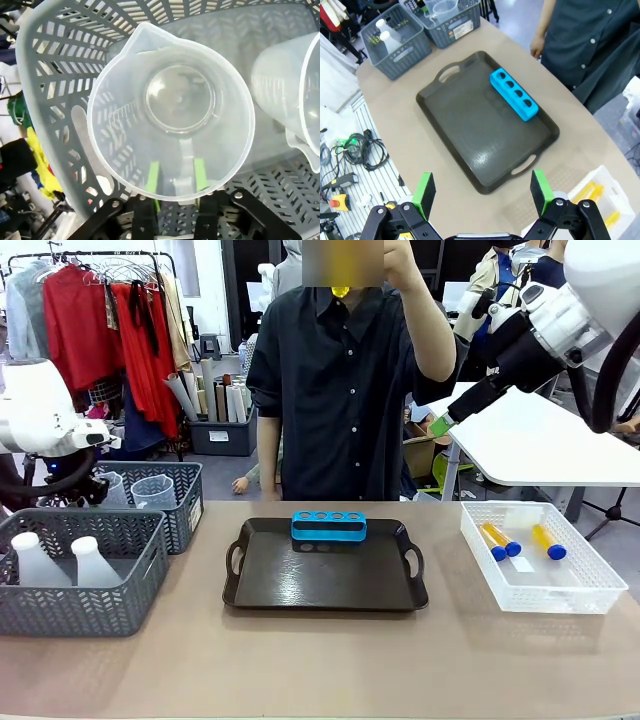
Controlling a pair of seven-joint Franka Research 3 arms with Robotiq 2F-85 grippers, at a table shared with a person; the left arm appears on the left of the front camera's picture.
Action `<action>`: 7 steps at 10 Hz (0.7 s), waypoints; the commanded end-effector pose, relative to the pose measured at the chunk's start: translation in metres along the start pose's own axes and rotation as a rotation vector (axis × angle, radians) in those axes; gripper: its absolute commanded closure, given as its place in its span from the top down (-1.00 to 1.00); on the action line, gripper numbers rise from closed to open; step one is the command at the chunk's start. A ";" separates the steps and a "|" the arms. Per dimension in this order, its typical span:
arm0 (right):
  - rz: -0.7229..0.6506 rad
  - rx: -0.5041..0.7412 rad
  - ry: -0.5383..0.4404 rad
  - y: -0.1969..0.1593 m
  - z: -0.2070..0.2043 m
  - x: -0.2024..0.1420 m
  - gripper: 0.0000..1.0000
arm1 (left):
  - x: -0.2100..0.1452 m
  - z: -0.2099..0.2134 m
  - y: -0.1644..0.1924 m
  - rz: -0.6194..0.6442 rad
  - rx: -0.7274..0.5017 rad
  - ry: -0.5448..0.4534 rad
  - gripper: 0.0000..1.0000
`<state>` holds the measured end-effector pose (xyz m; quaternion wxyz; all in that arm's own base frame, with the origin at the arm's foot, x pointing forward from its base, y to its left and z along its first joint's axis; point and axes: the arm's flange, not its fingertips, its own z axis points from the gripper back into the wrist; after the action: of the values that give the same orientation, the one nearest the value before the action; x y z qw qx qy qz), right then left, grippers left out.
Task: Prepare the laboratory tools.
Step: Pick up one Large Measuring Cup and place it on the Handle tray.
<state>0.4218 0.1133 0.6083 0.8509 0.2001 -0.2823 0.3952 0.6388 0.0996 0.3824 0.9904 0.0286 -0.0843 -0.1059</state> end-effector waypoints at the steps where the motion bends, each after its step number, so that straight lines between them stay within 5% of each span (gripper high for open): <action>1: -0.014 0.008 -0.001 0.000 0.001 0.000 1.00 | 0.000 0.012 0.001 0.000 0.008 0.007 -1.00; 7: -0.014 0.008 -0.001 0.000 0.001 0.000 1.00 | -0.010 0.102 0.007 -0.082 -0.035 -0.101 -1.00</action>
<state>0.4218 0.1133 0.6082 0.8510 0.2001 -0.2822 0.3952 0.6201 0.1013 0.4661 0.9829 0.0297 -0.1237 -0.1335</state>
